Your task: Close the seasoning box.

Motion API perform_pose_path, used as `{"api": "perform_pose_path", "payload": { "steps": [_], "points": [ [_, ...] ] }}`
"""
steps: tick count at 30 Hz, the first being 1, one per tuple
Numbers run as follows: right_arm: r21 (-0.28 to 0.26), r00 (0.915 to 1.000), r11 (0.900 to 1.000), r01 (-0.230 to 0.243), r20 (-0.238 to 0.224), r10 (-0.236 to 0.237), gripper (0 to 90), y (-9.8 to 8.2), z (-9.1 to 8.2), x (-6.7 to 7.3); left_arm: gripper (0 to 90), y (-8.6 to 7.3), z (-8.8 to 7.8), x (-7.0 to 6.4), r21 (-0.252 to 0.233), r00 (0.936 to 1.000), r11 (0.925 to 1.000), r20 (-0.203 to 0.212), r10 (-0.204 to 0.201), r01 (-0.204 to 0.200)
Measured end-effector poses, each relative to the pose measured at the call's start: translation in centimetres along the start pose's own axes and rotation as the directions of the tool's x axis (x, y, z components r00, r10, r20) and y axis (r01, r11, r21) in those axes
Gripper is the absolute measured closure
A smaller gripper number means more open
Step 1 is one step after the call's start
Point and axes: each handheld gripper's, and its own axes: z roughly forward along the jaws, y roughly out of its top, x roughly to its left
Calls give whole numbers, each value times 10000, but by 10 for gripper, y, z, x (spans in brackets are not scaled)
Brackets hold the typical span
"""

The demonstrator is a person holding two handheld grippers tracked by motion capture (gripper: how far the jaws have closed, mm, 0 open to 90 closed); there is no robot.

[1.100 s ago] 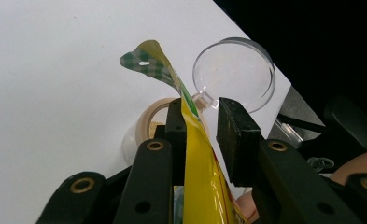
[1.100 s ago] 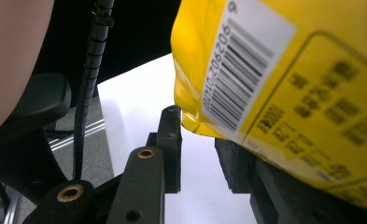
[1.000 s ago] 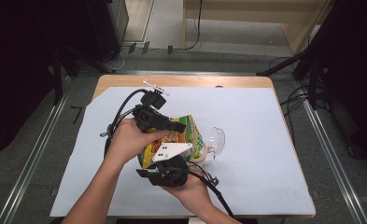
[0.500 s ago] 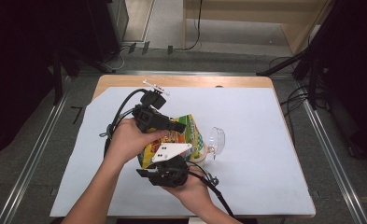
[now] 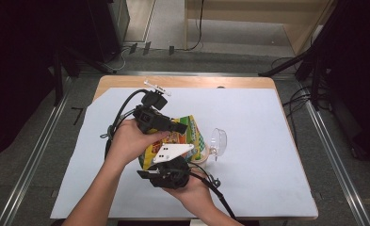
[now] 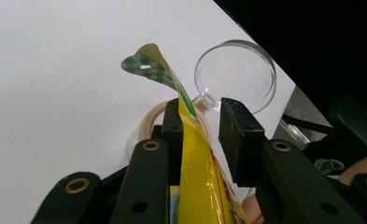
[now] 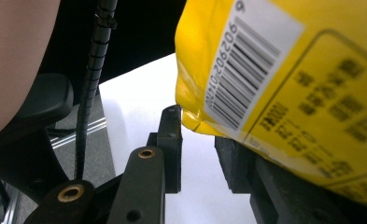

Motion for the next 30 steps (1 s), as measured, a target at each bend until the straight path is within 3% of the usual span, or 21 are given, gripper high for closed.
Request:
{"api": "perform_pose_path", "payload": {
  "steps": [10, 30],
  "points": [
    [-2, 9997, 9998, 182, 173, -182, 752, 2, -1, 1, 730, 0, -1, 3, -17, 10000, 10000, -16, -87, 87],
    [-120, 9997, 9999, 100, 234, -97, 760, -1, 0, 0, 753, 0, 1, 2, -2, 9999, 9999, -97, -108, 108]
  ]
}}
